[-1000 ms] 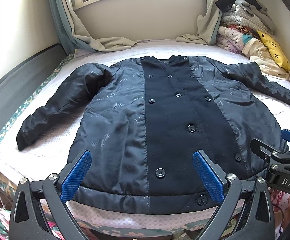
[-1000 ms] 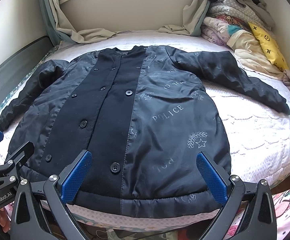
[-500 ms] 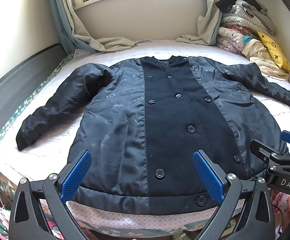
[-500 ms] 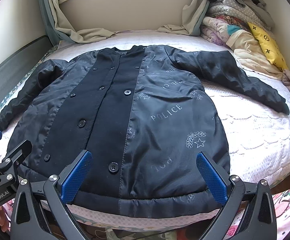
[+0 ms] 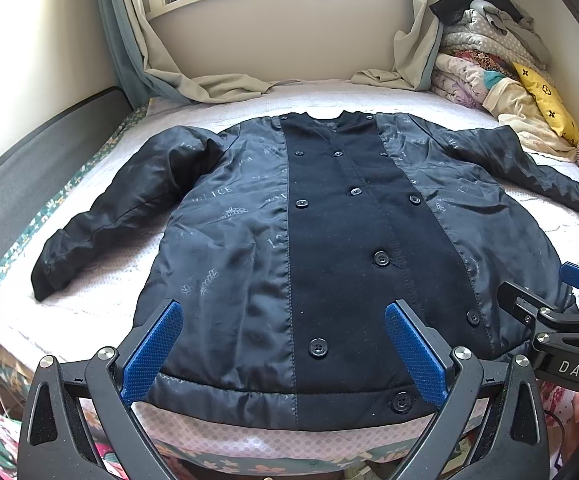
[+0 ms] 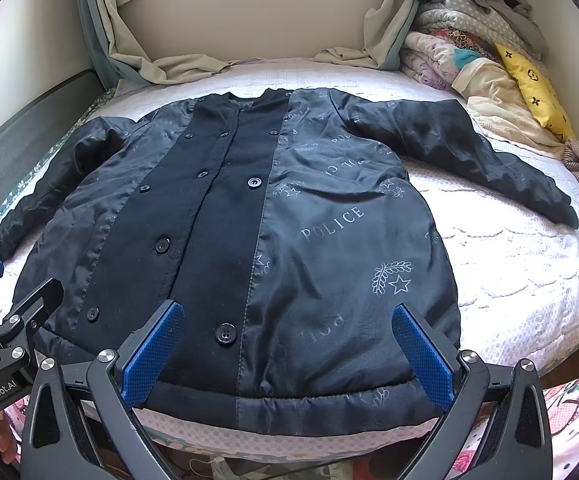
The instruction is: Fold large clothes
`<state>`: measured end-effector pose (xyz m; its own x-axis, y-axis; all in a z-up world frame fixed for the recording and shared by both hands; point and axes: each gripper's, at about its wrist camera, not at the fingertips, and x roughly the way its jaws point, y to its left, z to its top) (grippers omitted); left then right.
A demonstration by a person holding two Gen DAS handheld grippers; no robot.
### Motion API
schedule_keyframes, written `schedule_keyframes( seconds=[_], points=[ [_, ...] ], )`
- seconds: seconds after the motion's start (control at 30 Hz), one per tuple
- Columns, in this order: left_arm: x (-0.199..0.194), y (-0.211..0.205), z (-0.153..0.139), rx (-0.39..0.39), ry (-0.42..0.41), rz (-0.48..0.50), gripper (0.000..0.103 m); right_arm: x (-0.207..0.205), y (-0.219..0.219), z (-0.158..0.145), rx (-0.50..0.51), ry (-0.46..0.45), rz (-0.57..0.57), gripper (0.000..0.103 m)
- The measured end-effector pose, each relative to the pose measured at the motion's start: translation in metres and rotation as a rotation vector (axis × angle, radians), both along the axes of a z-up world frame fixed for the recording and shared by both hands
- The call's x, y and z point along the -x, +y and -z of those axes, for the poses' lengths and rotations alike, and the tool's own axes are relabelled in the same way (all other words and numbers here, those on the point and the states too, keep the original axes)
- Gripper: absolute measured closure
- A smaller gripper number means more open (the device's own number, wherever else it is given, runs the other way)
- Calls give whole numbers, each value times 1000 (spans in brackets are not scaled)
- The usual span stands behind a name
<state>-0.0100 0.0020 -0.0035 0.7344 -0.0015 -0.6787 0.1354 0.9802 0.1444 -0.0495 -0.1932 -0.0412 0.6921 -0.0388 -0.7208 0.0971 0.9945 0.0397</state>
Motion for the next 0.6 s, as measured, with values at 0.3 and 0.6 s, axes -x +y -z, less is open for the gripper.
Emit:
schedule_keyframes(
  seconds=[0.3, 0.6],
  points=[
    [0, 1, 0, 3, 2, -1, 0, -1, 0, 2, -1, 2, 3, 0],
    [-2, 0, 1, 8, 8, -7, 0, -2, -1, 5, 1, 14, 2, 0]
  ],
)
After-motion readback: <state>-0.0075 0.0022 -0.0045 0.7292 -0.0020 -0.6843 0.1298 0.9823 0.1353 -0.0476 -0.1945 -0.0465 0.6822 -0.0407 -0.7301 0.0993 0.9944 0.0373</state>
